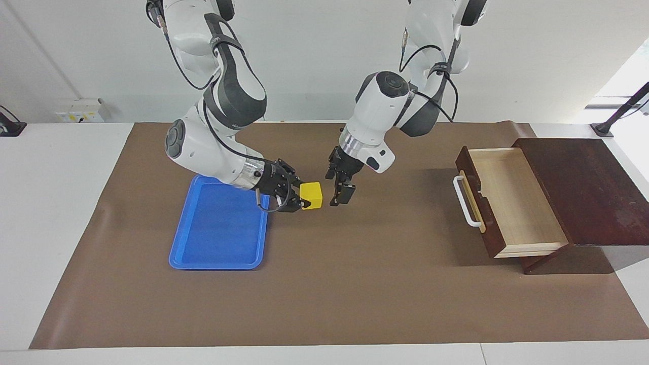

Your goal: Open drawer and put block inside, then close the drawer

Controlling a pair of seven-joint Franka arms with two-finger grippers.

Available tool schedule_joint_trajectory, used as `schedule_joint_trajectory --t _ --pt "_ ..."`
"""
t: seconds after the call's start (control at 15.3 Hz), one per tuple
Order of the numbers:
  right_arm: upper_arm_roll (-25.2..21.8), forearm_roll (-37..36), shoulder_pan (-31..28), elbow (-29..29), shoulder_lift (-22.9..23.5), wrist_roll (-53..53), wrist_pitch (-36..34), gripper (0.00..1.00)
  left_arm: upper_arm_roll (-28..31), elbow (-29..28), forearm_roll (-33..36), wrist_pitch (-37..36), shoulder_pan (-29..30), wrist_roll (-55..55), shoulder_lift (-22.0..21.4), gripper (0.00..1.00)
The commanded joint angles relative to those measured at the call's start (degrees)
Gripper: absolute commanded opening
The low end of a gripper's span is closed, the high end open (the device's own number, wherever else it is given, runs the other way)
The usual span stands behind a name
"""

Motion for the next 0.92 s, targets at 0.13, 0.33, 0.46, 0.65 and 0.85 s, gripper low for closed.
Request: schedule_joint_trajectory --t 0.13,0.33,0.46,0.65,0.85 --pt "-0.21 1.47 0.8 0.39 0.08 1.37 0.36 0.0 0.96 1.1 -2.68 3.04 -2.0 -2.72 1.11 1.0" --pt "-0.21 1.47 0.71 0.39 0.08 1.37 0.27 0.0 0.87 0.67 -2.59 5.5 -2.09 -3.43 1.2 1.0" --pt "-0.21 1.47 0.71 0.39 0.08 1.37 0.27 0.0 0.87 0.23 -2.68 5.68 -2.44 -3.43 1.2 0.82" --pt "-0.21 1.38 0.63 0.39 0.08 1.2 0.01 0.0 0.96 -0.12 -2.42 5.06 -2.53 -3.35 1.11 0.15" --pt "-0.21 1.38 0.63 0.39 -0.01 1.2 0.0 0.0 0.96 -0.21 -2.33 4.53 -2.44 -2.82 1.11 0.0"
